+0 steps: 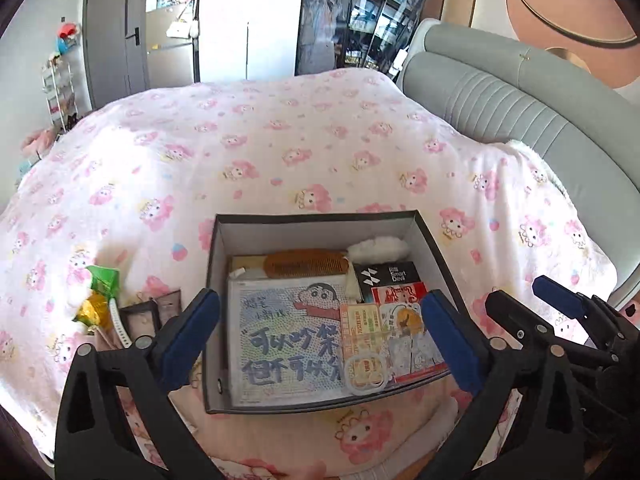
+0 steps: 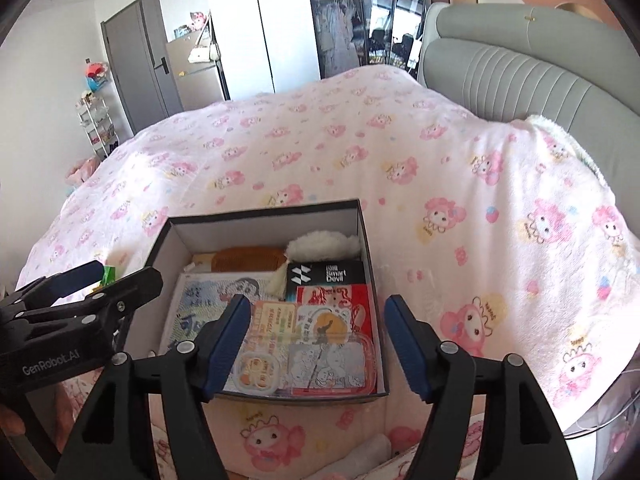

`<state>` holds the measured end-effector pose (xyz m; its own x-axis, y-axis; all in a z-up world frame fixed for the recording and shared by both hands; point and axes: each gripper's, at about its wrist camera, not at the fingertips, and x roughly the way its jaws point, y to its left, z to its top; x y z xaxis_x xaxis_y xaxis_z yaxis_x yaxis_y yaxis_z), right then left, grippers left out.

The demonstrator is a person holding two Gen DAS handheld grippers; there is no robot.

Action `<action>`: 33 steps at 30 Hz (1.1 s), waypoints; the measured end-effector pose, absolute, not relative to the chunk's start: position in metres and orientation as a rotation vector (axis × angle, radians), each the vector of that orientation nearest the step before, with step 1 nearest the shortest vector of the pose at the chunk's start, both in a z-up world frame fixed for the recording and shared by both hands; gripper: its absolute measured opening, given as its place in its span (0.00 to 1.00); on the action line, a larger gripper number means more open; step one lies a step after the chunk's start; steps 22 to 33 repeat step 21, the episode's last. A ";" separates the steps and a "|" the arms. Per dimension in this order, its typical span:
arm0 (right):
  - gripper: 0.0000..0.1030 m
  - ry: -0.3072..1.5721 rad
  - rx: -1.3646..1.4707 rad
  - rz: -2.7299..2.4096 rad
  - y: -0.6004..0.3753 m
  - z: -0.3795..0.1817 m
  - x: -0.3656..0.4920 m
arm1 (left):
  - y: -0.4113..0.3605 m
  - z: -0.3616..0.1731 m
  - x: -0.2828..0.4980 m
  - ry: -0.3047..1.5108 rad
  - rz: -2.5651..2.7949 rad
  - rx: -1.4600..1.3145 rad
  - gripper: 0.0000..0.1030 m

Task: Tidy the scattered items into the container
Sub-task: 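Open the left gripper and withdraw it from the box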

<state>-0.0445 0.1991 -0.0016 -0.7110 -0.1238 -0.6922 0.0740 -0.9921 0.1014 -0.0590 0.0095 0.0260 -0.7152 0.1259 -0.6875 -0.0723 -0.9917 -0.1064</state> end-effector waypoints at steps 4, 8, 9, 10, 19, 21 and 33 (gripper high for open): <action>0.68 -0.101 1.051 -2.852 0.187 0.024 -0.026 | -0.008 0.049 -0.031 -0.122 2.863 -1.077 1.00; 0.68 -0.094 1.004 -2.842 0.172 0.036 -0.006 | -0.021 0.053 -0.005 -0.122 2.927 -1.047 1.00; 0.68 -0.088 0.998 -2.834 0.168 0.038 -0.002 | -0.024 0.052 0.001 -0.117 2.931 -1.046 1.00; 0.68 -0.081 0.991 -2.827 0.164 0.039 0.003 | -0.026 0.051 0.007 -0.107 2.932 -1.047 1.00; 0.68 -0.066 0.965 -2.813 0.143 0.034 0.041 | -0.040 0.039 0.045 -0.145 2.948 -1.059 1.00; 0.68 -0.056 0.974 -2.812 0.142 0.034 0.043 | -0.039 0.037 0.047 -0.157 2.938 -1.068 1.00; 0.68 -0.056 0.974 -2.812 0.142 0.034 0.043 | -0.039 0.037 0.047 -0.157 2.938 -1.068 1.00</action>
